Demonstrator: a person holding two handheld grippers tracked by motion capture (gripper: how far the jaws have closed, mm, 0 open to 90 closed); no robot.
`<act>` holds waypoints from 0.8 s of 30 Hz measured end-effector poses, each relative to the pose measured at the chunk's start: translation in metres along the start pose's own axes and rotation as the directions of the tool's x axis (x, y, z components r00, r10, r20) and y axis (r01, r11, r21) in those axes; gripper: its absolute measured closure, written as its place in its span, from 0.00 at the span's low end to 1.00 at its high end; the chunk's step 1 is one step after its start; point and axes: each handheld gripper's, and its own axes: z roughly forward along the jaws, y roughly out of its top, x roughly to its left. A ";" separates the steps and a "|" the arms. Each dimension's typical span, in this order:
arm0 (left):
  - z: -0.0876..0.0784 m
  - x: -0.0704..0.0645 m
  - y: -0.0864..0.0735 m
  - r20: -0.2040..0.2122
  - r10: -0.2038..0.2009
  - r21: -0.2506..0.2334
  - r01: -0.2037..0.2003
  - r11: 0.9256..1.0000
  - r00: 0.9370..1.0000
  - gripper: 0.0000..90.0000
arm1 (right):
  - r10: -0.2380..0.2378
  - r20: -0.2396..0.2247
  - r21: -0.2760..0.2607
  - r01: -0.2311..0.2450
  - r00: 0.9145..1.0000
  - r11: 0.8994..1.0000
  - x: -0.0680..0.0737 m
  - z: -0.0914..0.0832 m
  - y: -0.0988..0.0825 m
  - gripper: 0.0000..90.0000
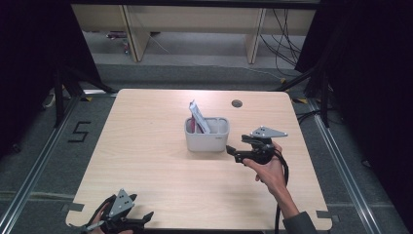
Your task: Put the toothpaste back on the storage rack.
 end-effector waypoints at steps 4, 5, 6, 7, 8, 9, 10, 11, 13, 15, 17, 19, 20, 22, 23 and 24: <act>0.000 0.000 0.001 -0.007 0.005 -0.001 -0.005 1.000 1.000 0.21 | 0.037 -0.011 0.013 -0.036 0.999 0.999 0.001 -0.003 -0.008 0.22; 0.001 0.000 0.001 -0.004 0.004 -0.005 -0.004 1.000 1.000 0.20 | 0.041 -0.001 0.013 -0.041 0.999 0.999 0.001 -0.005 -0.009 0.22; 0.000 0.002 0.001 -0.016 0.022 0.018 -0.021 1.000 1.000 0.20 | 0.030 0.000 0.008 -0.030 1.000 1.000 0.001 -0.005 -0.011 0.22; 0.000 0.001 0.001 -0.018 0.008 0.010 -0.008 1.000 1.000 0.20 | 0.034 0.001 0.019 -0.034 0.999 0.999 0.001 -0.007 -0.012 0.22; -0.001 0.001 0.001 -0.020 0.008 0.020 -0.008 1.000 1.000 0.20 | 0.004 0.011 0.019 -0.005 1.000 1.000 -0.001 -0.008 -0.013 0.22; 0.000 0.001 0.001 -0.016 0.004 0.013 -0.004 1.000 1.000 0.20 | 0.025 0.009 0.028 -0.025 1.000 0.999 0.000 -0.010 -0.015 0.22; 0.000 0.001 0.001 -0.008 0.000 0.006 0.000 1.000 1.000 0.20 | -0.003 0.024 0.010 0.002 1.000 1.000 -0.002 -0.010 -0.016 0.22; 0.000 0.001 0.001 -0.010 -0.001 0.006 0.001 1.000 1.000 0.20 | 0.020 0.007 0.021 -0.020 1.000 1.000 -0.001 -0.012 -0.018 0.22; 0.000 0.001 0.001 -0.013 0.005 0.014 -0.005 1.000 1.000 0.20 | 0.012 0.021 0.028 -0.012 1.000 1.000 -0.001 -0.015 -0.022 0.22; -0.001 0.002 0.001 -0.020 0.023 0.023 -0.023 0.999 1.000 0.20 | 0.040 0.012 0.041 -0.040 0.999 0.998 0.000 -0.017 -0.025 0.22; -0.001 0.002 0.001 -0.017 0.021 0.023 -0.021 1.000 1.000 0.20 | 0.011 0.021 0.025 -0.011 1.000 1.000 -0.002 -0.017 -0.028 0.22; -0.001 0.002 0.001 -0.020 0.021 0.025 -0.020 0.999 1.000 0.20 | 0.033 0.006 0.043 -0.033 0.999 0.998 -0.002 -0.017 -0.031 0.22; -0.001 0.002 0.001 -0.019 0.022 0.025 -0.021 0.999 1.000 0.21 | 0.010 0.022 0.048 -0.012 1.000 0.999 -0.003 -0.018 -0.032 0.22; -0.001 0.001 0.000 -0.025 0.017 0.022 -0.016 1.000 1.000 0.20 | 0.010 0.011 0.051 -0.011 1.000 0.999 -0.004 -0.019 -0.034 0.22; 0.000 0.002 0.000 -0.023 0.018 0.019 -0.017 1.000 1.000 0.20 | 0.030 0.010 0.059 -0.031 1.000 0.998 -0.002 -0.020 -0.036 0.22; 0.000 0.001 -0.001 -0.020 0.009 0.010 -0.009 1.000 1.000 0.20 | 0.017 0.009 0.060 -0.018 1.000 0.998 -0.002 -0.020 -0.036 0.22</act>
